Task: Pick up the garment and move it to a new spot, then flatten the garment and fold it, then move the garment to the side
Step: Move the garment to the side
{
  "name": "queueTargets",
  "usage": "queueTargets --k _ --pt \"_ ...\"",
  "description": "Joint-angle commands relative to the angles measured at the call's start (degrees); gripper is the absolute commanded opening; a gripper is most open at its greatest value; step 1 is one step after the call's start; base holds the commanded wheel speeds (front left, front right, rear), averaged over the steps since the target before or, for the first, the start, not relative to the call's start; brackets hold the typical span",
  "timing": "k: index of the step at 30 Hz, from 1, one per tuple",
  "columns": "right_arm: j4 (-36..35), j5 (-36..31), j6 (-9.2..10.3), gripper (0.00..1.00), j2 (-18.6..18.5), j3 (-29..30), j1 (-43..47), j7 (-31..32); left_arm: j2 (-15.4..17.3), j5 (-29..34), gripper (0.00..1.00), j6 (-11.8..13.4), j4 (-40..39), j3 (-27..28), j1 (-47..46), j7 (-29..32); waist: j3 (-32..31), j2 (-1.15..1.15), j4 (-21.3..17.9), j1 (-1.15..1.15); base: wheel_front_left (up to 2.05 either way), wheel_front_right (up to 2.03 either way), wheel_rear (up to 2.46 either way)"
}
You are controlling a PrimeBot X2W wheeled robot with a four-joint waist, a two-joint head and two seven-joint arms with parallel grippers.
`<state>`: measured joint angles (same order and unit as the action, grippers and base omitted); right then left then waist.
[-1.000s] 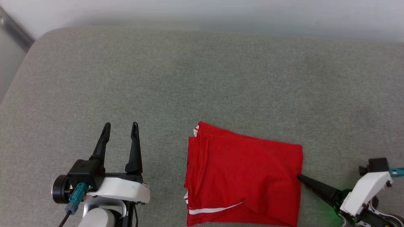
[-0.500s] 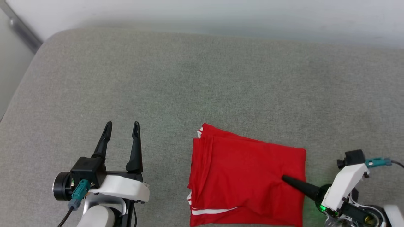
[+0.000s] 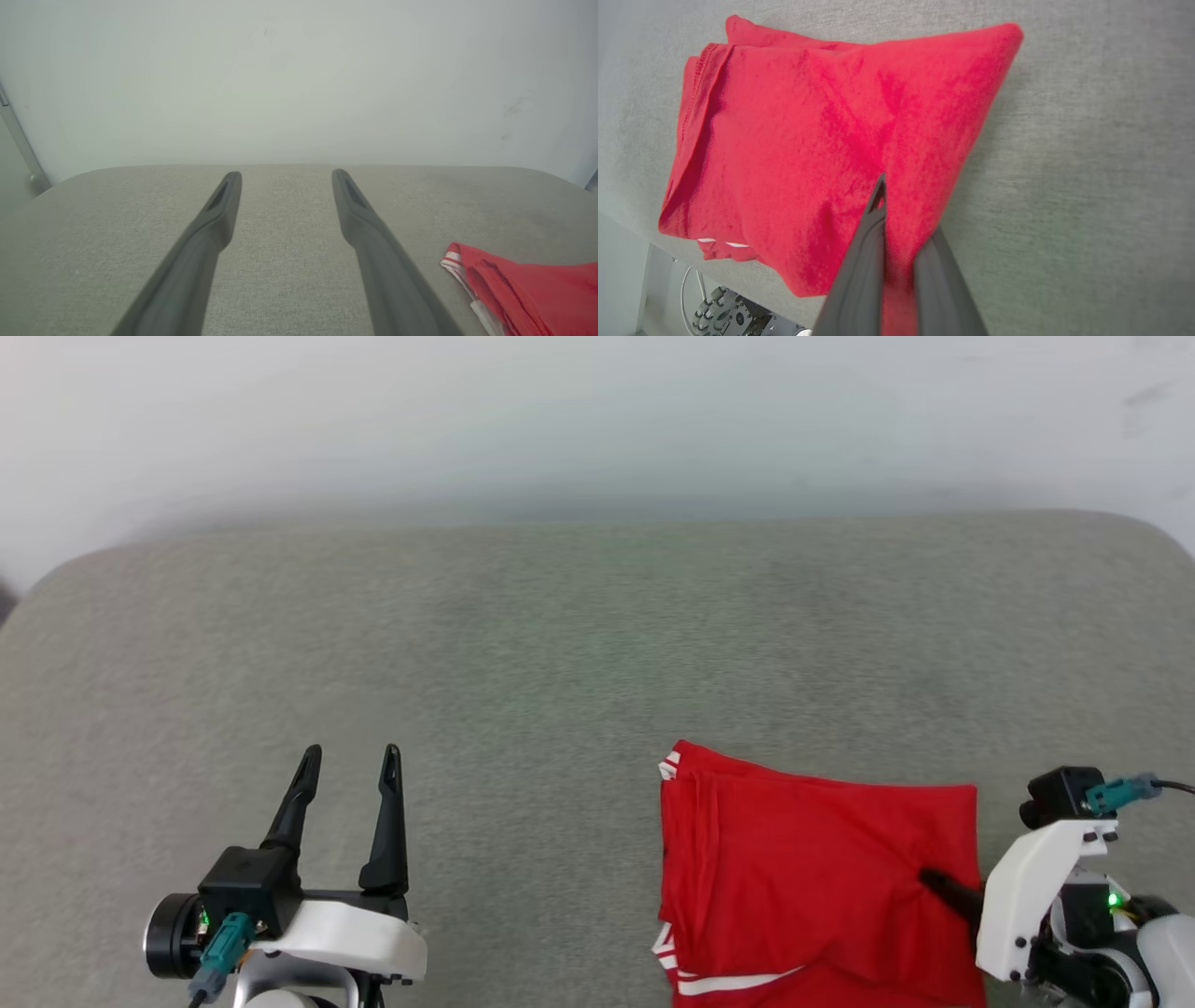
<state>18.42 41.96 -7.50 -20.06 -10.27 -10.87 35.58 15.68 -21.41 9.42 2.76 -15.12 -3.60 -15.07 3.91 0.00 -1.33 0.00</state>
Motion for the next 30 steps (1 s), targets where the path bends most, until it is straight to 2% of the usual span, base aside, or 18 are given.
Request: queueTargets --k 1,7,12,16,26,30 --pt "0.5 -1.7 0.03 0.00 -0.7 -0.1 -1.4 -0.6 -0.1 0.2 1.00 -0.1 -0.3 0.1 0.7 -0.1 -1.2 0.00 -3.8 0.00 0.00 0.00 0.00" --pt "2.9 -8.5 0.03 0.00 -0.5 -2.2 -6.8 -3.5 -0.7 0.9 1.00 -0.5 -1.5 -0.3 -0.7 -0.1 0.7 0.00 -10.9 0.00 0.00 0.00 0.00" --pt "6.3 -12.5 0.03 0.00 -0.9 -1.5 -14.3 -9.1 -0.5 2.2 1.00 -1.2 -3.0 -1.4 -4.5 0.1 6.6 0.00 -14.7 0.00 0.00 0.00 0.00" --pt "10.2 -15.0 0.03 0.00 -2.0 1.0 -21.0 -13.9 0.3 3.5 1.00 -1.8 -4.1 -2.1 -8.8 1.1 12.5 0.00 -15.7 0.00 0.00 0.00 0.00" --pt "21.0 -21.9 0.04 0.00 -9.7 11.3 -33.0 -21.0 3.0 7.7 1.00 -2.6 -10.1 -4.0 -17.4 5.0 25.2 0.00 -15.0 0.00 0.00 0.00 0.00" --pt "25.4 -23.9 0.04 0.00 -9.6 14.9 -36.3 -24.1 3.8 9.0 1.00 -3.1 -12.6 -4.8 -19.9 7.0 28.8 0.00 -15.2 0.00 0.00 0.00 0.00"
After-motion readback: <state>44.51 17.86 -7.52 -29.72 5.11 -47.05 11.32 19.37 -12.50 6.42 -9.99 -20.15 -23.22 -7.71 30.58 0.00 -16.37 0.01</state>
